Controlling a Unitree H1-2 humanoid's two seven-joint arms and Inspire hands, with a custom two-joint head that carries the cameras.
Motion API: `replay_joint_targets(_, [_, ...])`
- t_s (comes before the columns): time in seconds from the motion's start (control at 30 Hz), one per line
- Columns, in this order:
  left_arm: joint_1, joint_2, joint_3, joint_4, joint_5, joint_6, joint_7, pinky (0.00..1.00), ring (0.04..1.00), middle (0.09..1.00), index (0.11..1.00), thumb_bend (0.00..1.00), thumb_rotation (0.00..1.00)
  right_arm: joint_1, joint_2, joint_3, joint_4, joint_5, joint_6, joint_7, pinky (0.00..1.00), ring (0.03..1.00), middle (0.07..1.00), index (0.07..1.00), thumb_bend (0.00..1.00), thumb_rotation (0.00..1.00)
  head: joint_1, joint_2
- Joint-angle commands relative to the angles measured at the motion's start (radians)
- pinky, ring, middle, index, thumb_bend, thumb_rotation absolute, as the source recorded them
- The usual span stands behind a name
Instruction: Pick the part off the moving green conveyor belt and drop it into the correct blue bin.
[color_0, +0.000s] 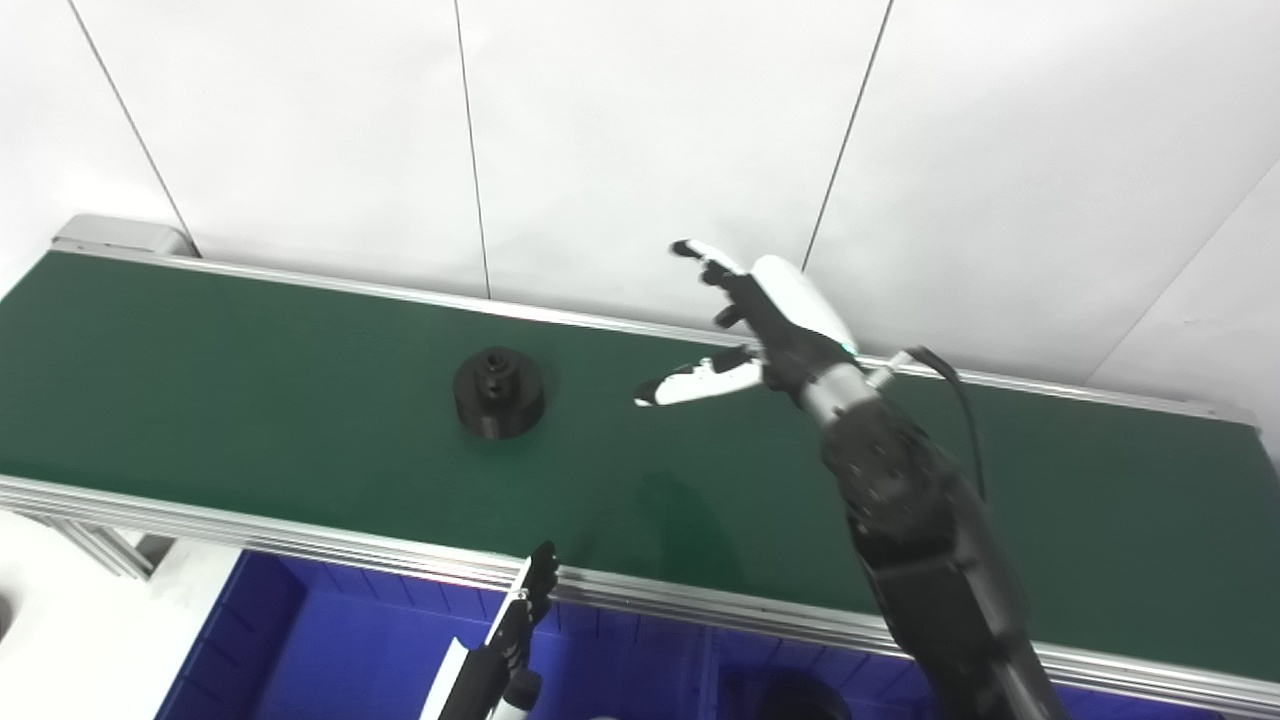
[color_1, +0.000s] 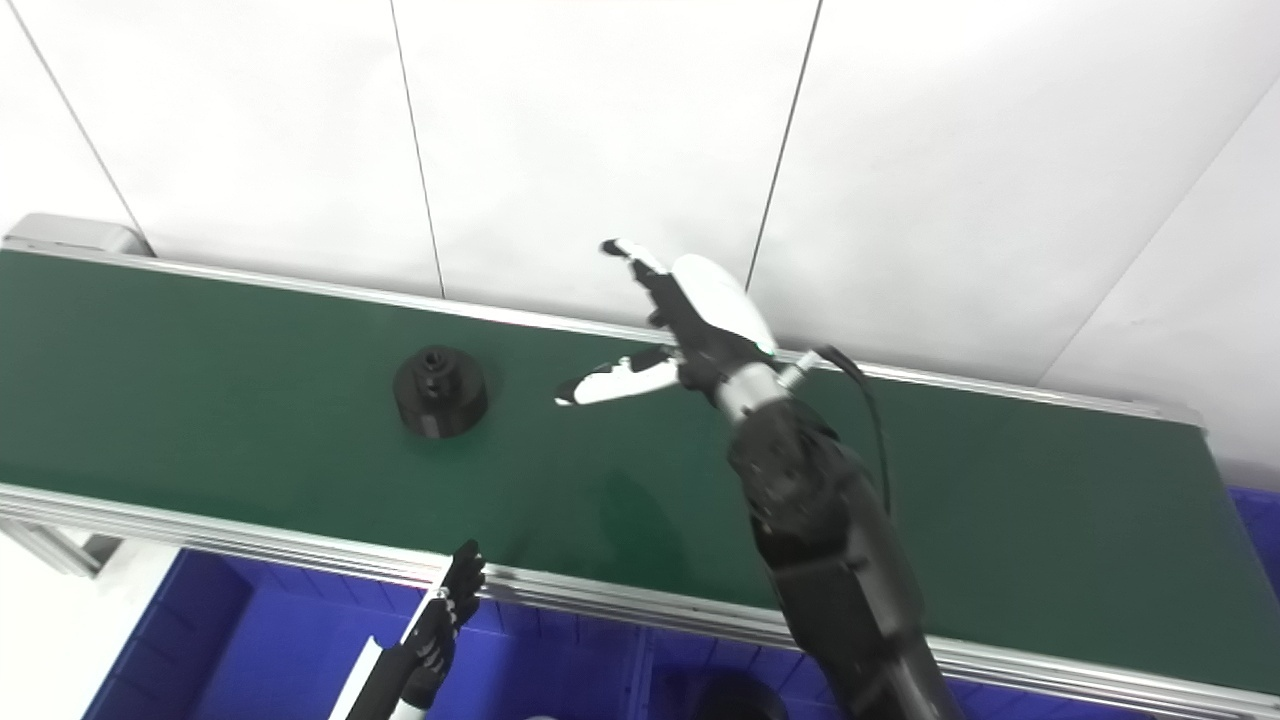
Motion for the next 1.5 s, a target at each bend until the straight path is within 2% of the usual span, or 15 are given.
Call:
replay_joint_targets(0.0, [-0.002,-0.013,-0.013,-0.021,-0.017,-0.011,-0.007,1.0,1.0,1.0,1.0,0.92,1.0,-0.071,-0.017,0.029,0.021,-0.042,-0.002,0.001,0.66,0.886,0.954,0.924,1.0,0.33,0.005,-0.001])
replay_joint_targets(0.07, [-0.003,-0.018,-0.017,-0.018,-0.012,-0.018,-0.006,1.0,1.0,1.0,1.0,0.91,1.0,-0.106,-0.02,0.064,0.073,-0.071,-0.012,-0.008,0.67,0.883,0.944,0.916,1.0,0.34,0.007,-0.001])
replay_joint_targets(0.27, [-0.002,-0.023,-0.031,-0.014,-0.002,-0.021,-0.005,1.0,1.0,0.994,1.0,0.92,1.0,-0.17,-0.026,0.143,0.188,-0.124,-0.066,-0.057,0.86,0.942,0.933,0.907,1.0,0.38,0.014,-0.004])
replay_joint_targets(0.33, [-0.001,-0.022,-0.037,-0.015,-0.002,-0.019,-0.007,1.0,1.0,0.995,1.0,0.91,1.0,-0.192,-0.024,0.165,0.226,-0.132,-0.083,-0.067,0.87,0.944,0.933,0.905,1.0,0.39,0.018,-0.004])
replay_joint_targets(0.53, [0.004,-0.026,-0.051,-0.015,0.031,-0.018,0.006,0.98,0.988,0.993,1.0,0.9,1.0,-0.236,-0.014,0.221,0.314,-0.148,-0.131,-0.089,0.8,0.935,0.93,0.902,1.0,0.4,0.026,-0.007])
replay_joint_targets(0.7, [0.006,-0.029,-0.061,-0.014,0.028,-0.029,0.001,0.98,0.993,1.0,1.0,0.88,1.0,-0.262,-0.001,0.268,0.387,-0.16,-0.137,-0.082,0.7,0.925,0.929,0.895,1.0,0.39,0.039,-0.01])
replay_joint_targets(0.93, [0.01,-0.032,-0.067,-0.008,-0.009,-0.038,-0.012,1.0,1.0,1.0,1.0,0.87,1.0,-0.26,0.022,0.286,0.449,-0.149,-0.159,-0.104,0.63,0.866,0.912,0.881,1.0,0.35,0.045,-0.013])
replay_joint_targets(1.23, [0.008,-0.032,-0.069,0.005,-0.017,-0.064,-0.018,1.0,1.0,0.997,1.0,0.86,1.0,-0.255,0.034,0.318,0.501,-0.14,-0.19,-0.091,0.6,0.778,0.871,0.883,1.0,0.36,0.049,-0.013])
replay_joint_targets(1.47, [0.013,-0.04,-0.067,0.002,-0.01,-0.057,-0.006,1.0,0.999,0.993,1.0,0.84,1.0,-0.238,0.039,0.305,0.544,-0.113,-0.214,-0.127,0.62,0.783,0.863,0.858,1.0,0.32,0.053,-0.012])
